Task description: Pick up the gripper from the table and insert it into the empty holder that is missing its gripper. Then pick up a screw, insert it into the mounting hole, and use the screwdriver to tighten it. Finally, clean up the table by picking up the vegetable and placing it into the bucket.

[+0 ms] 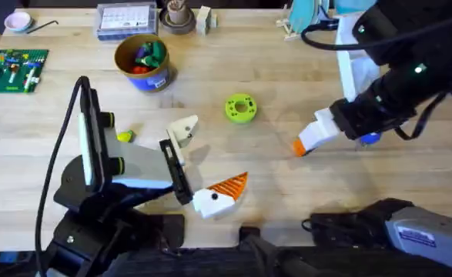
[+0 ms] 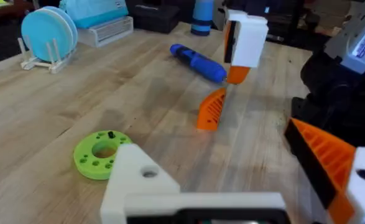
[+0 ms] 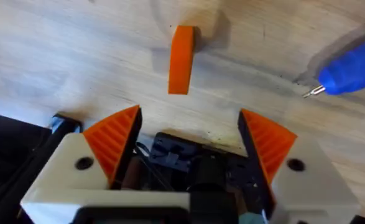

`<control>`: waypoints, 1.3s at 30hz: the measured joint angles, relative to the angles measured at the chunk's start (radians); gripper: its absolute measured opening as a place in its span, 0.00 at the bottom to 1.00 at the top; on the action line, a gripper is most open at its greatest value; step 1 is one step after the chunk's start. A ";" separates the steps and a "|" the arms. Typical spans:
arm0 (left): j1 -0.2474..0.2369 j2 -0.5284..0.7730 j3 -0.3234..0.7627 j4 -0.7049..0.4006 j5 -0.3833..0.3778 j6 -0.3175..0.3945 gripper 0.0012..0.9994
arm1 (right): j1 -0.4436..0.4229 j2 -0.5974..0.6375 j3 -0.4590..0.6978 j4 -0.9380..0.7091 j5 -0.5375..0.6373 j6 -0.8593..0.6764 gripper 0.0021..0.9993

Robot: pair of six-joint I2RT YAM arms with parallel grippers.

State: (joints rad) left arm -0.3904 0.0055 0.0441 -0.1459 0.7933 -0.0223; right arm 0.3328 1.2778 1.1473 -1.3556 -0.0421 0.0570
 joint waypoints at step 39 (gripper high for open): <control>0.000 0.000 0.000 0.000 0.000 0.000 0.99 | 0.191 0.060 -0.195 0.267 0.132 0.074 0.55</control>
State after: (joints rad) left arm -0.3904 0.0055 0.0441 -0.1459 0.7933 -0.0223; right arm 0.5236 1.3375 0.9524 -1.0887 0.0897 0.1310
